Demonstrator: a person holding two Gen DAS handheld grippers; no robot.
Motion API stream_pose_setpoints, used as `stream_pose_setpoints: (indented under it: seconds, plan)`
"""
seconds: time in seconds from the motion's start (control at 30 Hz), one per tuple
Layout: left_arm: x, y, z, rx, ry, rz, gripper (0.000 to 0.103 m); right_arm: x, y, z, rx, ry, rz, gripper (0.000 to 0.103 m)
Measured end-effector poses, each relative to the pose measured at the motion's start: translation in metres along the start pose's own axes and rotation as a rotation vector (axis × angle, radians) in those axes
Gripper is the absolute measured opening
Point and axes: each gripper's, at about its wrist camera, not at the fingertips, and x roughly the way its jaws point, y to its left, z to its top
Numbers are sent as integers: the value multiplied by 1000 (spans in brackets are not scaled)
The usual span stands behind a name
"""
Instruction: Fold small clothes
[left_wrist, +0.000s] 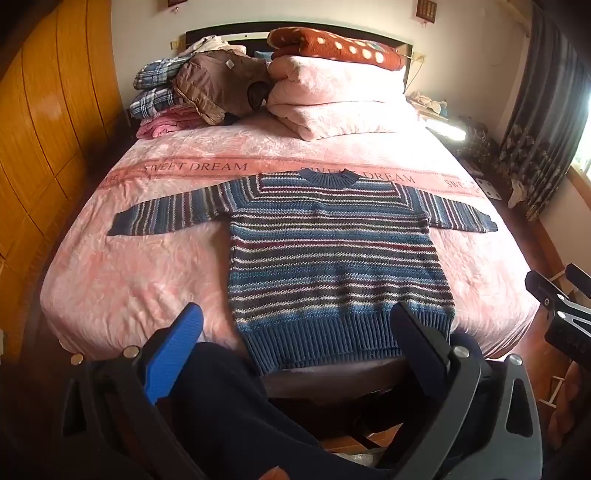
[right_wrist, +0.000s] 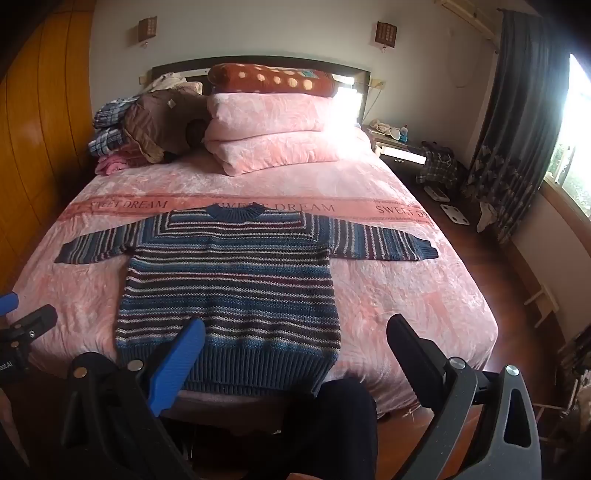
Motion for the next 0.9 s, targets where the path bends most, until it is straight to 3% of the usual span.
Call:
stream_pose_setpoints:
  seconds: [0.9]
  plan:
    - [-7,7,8,-19,-12,6,100,-3,3,10,1,-1,-6,99]
